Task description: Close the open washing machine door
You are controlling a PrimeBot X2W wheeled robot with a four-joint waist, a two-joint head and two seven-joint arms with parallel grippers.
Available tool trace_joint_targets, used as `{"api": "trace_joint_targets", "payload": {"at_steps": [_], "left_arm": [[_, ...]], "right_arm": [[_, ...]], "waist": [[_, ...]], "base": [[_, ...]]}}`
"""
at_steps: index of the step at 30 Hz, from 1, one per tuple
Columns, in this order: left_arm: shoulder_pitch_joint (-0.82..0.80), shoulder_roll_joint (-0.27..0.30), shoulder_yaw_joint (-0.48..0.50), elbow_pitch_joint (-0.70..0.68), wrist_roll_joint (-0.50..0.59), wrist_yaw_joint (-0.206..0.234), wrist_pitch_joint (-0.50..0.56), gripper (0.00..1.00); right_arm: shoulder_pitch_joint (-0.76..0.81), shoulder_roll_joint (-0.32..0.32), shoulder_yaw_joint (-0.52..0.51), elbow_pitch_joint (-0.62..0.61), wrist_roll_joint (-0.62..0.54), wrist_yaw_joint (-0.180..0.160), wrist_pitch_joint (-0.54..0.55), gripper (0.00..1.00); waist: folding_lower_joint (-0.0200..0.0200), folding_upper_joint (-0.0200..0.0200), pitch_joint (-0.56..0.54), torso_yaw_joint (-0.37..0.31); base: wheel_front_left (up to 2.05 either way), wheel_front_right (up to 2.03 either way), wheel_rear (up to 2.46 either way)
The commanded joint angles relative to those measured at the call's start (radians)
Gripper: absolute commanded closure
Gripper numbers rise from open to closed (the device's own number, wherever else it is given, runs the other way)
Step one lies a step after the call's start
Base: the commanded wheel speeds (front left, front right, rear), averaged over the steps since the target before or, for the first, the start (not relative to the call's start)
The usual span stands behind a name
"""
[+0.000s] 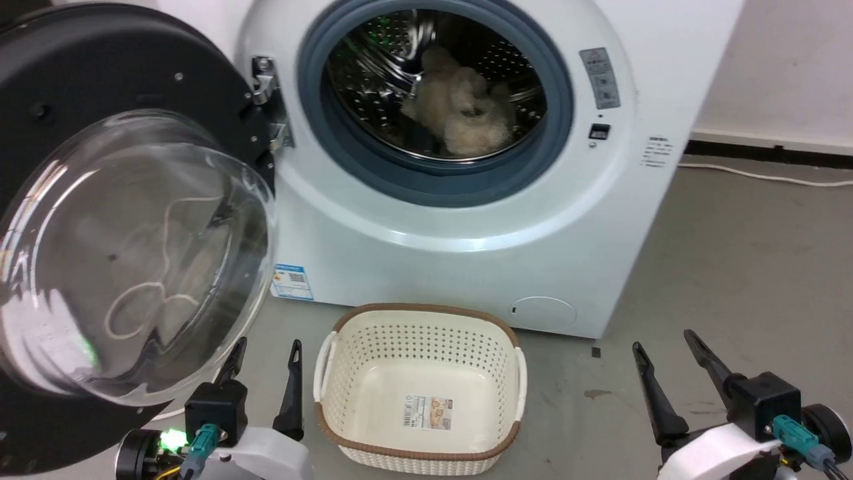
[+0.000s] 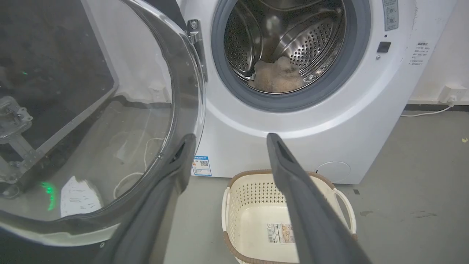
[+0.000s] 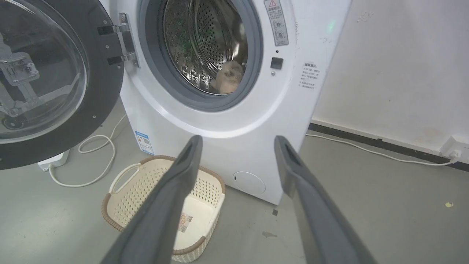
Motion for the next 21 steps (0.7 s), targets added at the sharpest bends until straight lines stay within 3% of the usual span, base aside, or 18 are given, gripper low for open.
{"api": "trace_joint_targets", "payload": {"at_steps": [1,21], "left_arm": [[-0.004,0.005,-0.006,0.003,0.001,0.003,-0.010,0.00],[0.029,0.011,-0.029,-0.029,-0.001,0.043,-0.056,0.00]], "right_arm": [[0.016,-0.003,-0.002,0.000,0.009,0.000,-0.008,0.00],[-0.015,-0.044,0.087,0.035,0.039,0.000,-0.054,0.00]], "waist": [[0.0000,0.0000,-0.002,0.011],[0.0000,0.0000,0.004,0.133]], "base": [[0.00,0.00,0.00],[-0.03,-0.03,-0.03]]}}
